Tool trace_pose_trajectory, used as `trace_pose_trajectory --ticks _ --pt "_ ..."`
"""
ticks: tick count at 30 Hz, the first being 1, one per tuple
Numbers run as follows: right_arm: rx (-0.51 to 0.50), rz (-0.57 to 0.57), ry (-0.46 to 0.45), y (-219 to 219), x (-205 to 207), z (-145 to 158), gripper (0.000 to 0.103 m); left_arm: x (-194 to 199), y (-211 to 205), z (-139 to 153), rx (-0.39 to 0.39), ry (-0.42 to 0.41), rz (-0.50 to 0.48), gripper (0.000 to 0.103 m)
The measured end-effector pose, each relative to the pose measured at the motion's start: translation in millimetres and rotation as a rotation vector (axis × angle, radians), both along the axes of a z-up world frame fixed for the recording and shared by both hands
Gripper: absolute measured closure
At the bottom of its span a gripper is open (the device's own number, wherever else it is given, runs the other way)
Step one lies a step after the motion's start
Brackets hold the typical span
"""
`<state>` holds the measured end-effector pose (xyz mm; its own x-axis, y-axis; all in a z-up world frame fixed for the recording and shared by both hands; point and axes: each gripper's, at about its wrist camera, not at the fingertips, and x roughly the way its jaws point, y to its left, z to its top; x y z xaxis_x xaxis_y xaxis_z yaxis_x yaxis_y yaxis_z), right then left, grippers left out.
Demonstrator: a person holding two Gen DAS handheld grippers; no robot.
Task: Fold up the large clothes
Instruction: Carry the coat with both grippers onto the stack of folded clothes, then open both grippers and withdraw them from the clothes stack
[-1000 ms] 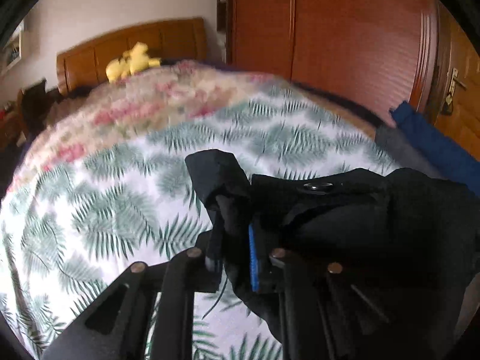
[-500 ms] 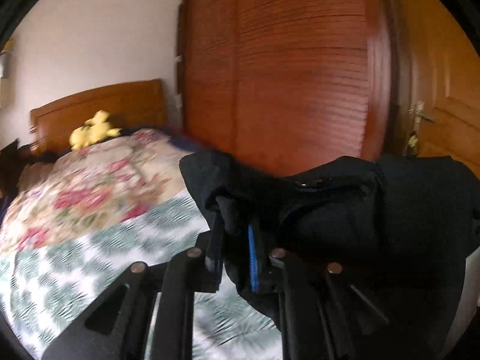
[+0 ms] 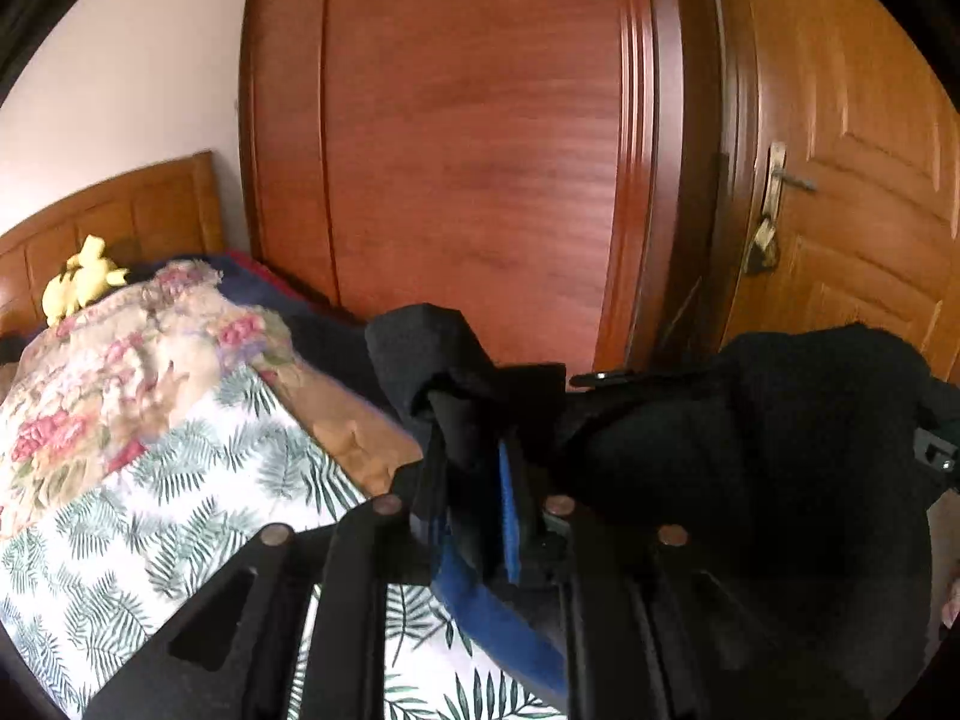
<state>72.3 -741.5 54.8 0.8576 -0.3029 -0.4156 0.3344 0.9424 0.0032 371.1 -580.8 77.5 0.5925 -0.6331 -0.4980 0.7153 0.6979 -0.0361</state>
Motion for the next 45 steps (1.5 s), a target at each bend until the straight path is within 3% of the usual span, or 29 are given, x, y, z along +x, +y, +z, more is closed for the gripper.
trace_pose_trajectory --ticks 4,8,9,15,20,22,27,30,36,43,45 --pt "-0.021 -0.052 0.086 -8 2 -34 0.089 3 0 -16 0.027 0.039 0.006 0.087" --pt "-0.094 -0.133 0.094 -3 -7 -32 0.061 0 8 -23 0.046 0.069 -0.017 0.082" --pt "-0.109 -0.145 0.082 -1 -9 -28 0.058 -3 12 -23 0.055 0.071 -0.023 0.082" --pt "-0.158 -0.087 -0.009 18 -6 7 0.057 -32 47 -16 0.057 0.018 -0.041 0.08" --pt "-0.111 0.04 -0.021 34 26 18 0.057 -63 81 -6 0.038 0.0 -0.06 0.076" --pt "-0.081 0.089 0.043 38 46 8 0.057 -80 97 -3 0.037 -0.023 -0.062 0.074" --pt "0.018 0.023 0.196 13 71 -31 0.057 -121 138 -2 0.04 -0.054 -0.058 0.07" --pt "-0.058 -0.025 0.274 16 75 -54 0.057 -138 161 1 0.039 -0.062 -0.036 0.069" --pt "-0.059 -0.073 0.261 27 68 -47 0.057 -172 212 12 0.036 -0.094 0.013 0.067" --pt "-0.089 -0.058 0.157 74 34 -7 0.056 -198 262 23 0.023 -0.101 0.064 0.067" --pt "-0.081 -0.035 0.121 89 26 5 0.049 -206 276 24 0.025 -0.104 0.093 0.067"
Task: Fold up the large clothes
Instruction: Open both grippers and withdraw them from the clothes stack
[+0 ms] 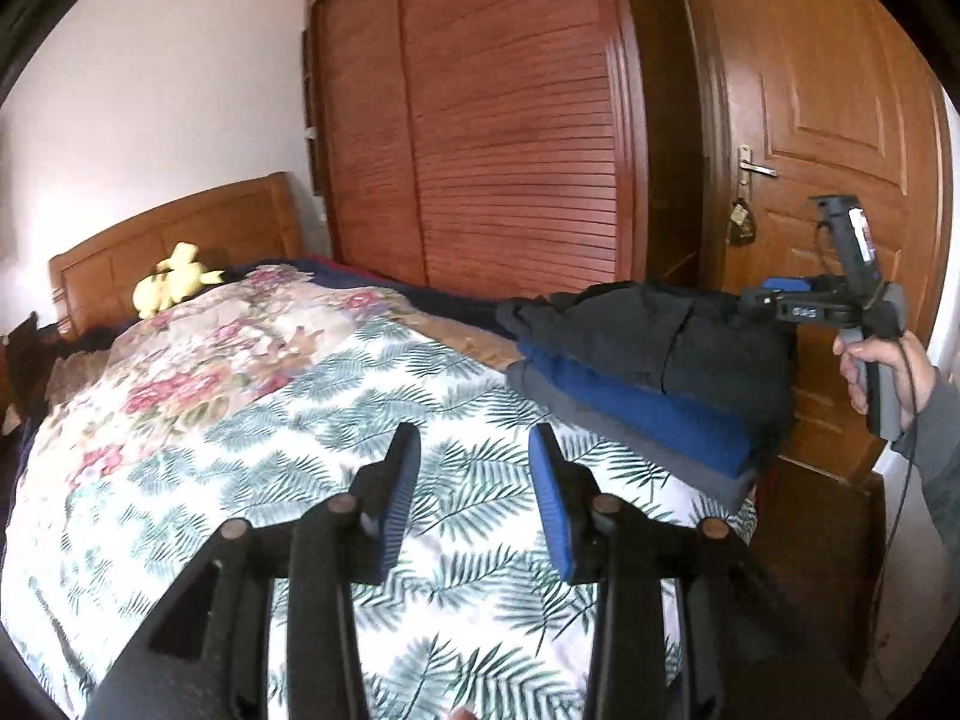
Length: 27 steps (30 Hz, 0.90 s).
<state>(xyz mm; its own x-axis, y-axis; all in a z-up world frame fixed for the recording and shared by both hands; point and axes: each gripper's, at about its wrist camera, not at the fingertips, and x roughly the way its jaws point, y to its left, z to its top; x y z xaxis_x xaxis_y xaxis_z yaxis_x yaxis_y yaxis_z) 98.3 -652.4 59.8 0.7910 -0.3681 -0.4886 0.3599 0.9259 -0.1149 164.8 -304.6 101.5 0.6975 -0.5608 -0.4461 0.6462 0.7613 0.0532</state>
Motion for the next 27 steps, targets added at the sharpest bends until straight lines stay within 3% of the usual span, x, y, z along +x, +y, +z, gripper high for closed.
trace_pose_trajectory --ticks 4,9,18,27 --pt "0.023 0.076 -0.038 46 -10 9 0.039 -10 26 -4 0.017 0.001 0.066 0.067" --pt "0.044 0.171 -0.044 109 -13 -1 0.031 -18 60 -21 -0.02 0.074 0.092 0.067" --pt "0.119 0.317 -0.038 211 -11 -38 0.028 -34 120 -59 -0.021 0.135 0.194 0.067" --pt "0.172 0.415 0.016 289 -10 -81 0.025 -60 192 -95 -0.008 0.159 0.38 0.067"
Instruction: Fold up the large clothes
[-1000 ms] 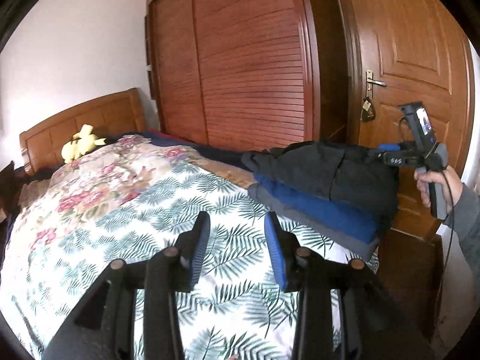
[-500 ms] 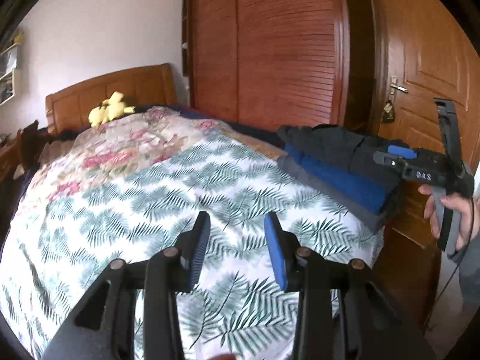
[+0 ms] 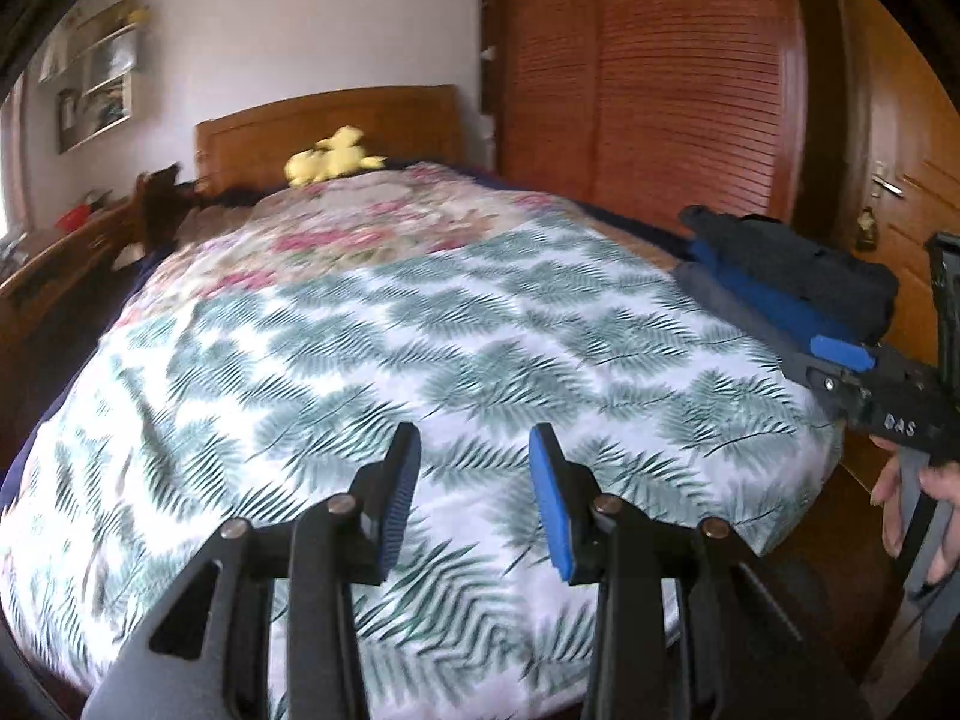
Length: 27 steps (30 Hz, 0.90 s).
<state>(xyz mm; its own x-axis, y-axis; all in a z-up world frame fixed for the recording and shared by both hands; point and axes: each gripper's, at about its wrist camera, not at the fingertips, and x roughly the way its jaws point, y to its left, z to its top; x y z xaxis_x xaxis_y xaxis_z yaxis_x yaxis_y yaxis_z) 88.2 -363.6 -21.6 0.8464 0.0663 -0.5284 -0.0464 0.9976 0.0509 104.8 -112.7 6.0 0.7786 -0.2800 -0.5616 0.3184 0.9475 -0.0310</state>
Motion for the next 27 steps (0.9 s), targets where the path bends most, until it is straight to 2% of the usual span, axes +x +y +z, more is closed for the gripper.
trace_pose_trajectory --ticks 8,14,18,27 --pt "0.025 0.083 0.029 64 -5 -25 0.025 -22 64 -21 -0.005 0.027 0.139 0.067" --pt "0.029 0.128 0.018 103 -14 -25 0.025 -40 97 -12 -0.028 0.002 0.204 0.067" --pt "0.026 0.157 -0.02 124 -21 -11 0.025 -53 112 6 -0.042 -0.046 0.231 0.067" --pt "0.01 0.19 -0.18 156 -49 42 0.025 -89 134 51 -0.061 -0.182 0.277 0.067"
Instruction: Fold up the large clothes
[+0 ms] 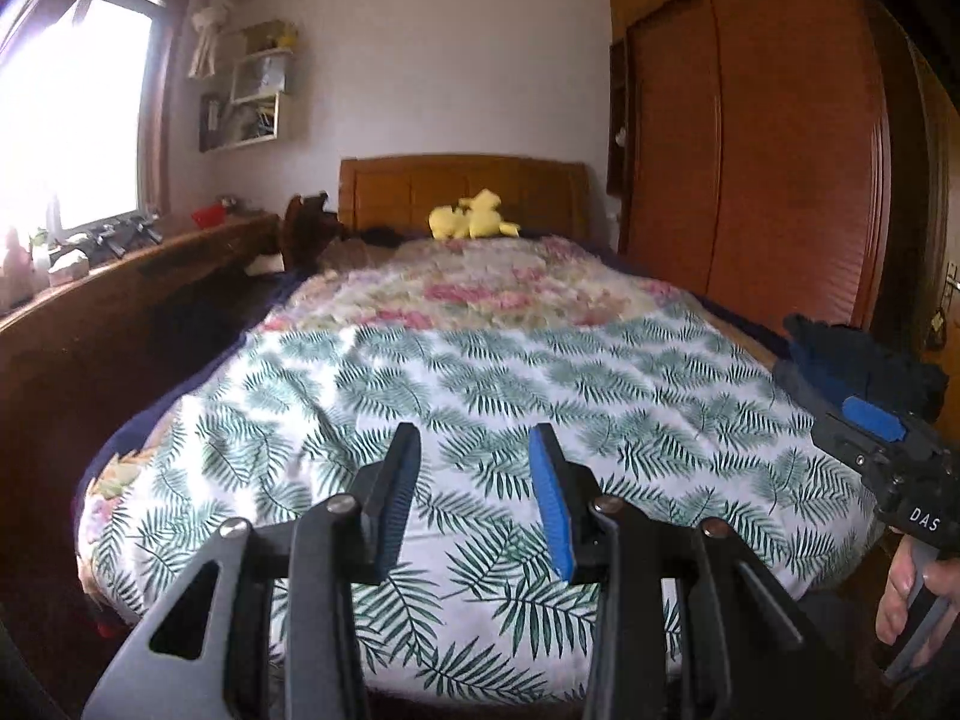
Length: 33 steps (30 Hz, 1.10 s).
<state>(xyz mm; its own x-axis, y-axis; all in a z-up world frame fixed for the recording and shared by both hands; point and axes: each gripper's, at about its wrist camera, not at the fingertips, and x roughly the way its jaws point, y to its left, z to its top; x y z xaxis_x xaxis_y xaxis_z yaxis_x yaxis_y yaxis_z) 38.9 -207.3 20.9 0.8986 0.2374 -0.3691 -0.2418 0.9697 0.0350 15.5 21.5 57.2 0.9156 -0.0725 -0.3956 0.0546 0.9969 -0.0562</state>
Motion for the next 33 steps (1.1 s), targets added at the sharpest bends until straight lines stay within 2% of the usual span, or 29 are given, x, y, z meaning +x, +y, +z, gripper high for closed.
trace_pose_trajectory --ticks 4,9,33 --pt "0.0 -0.003 -0.05 4 -13 14 0.024 -14 6 11 -0.002 -0.043 0.016 0.067" --pt "0.004 0.0 -0.07 5 -18 19 0.024 -24 10 15 -0.008 -0.068 0.024 0.067" --pt "0.009 -0.002 -0.067 5 -18 16 0.024 -24 5 6 0.012 -0.05 0.022 0.067"
